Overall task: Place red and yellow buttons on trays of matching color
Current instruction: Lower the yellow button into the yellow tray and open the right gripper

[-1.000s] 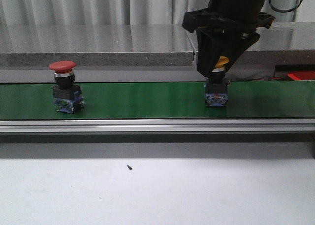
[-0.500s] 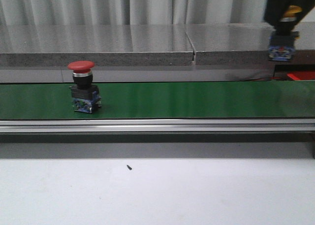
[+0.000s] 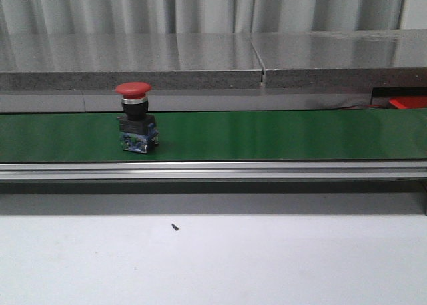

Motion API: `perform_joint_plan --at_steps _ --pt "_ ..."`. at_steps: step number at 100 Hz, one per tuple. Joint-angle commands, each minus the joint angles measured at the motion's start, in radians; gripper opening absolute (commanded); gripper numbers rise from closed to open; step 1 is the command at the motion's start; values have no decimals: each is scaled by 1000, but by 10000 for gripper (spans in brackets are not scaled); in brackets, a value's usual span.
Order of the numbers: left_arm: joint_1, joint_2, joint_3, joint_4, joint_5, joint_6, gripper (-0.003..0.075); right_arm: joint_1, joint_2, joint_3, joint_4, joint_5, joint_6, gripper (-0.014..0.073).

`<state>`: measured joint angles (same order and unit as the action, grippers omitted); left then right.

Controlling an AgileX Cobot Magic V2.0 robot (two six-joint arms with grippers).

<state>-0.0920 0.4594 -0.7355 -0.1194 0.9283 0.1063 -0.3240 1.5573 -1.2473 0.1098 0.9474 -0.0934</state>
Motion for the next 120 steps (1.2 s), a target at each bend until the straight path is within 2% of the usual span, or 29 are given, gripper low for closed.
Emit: perform_joint_plan --at_steps 1,30,64,71,84,91,120 --pt "-7 7 -26 -11 -61 -2 -18 -41 -47 7 6 -72 18 193" --pt "-7 7 -26 -11 -61 -2 -18 -86 -13 134 6 -253 23 193" --pt "-7 7 -26 -11 -61 -2 -19 -86 124 136 18 -302 49 198" --pt "-7 7 -26 -11 -61 -2 -19 -86 130 136 21 -301 51 247" --pt "-7 7 -26 -11 -61 -2 -18 -86 130 136 22 -304 51 456" --pt "-7 7 -26 -11 -61 -2 -18 -86 129 136 22 -303 51 527" --pt "-7 7 -26 -11 -61 -2 -18 -86 38 136 21 -304 51 517"
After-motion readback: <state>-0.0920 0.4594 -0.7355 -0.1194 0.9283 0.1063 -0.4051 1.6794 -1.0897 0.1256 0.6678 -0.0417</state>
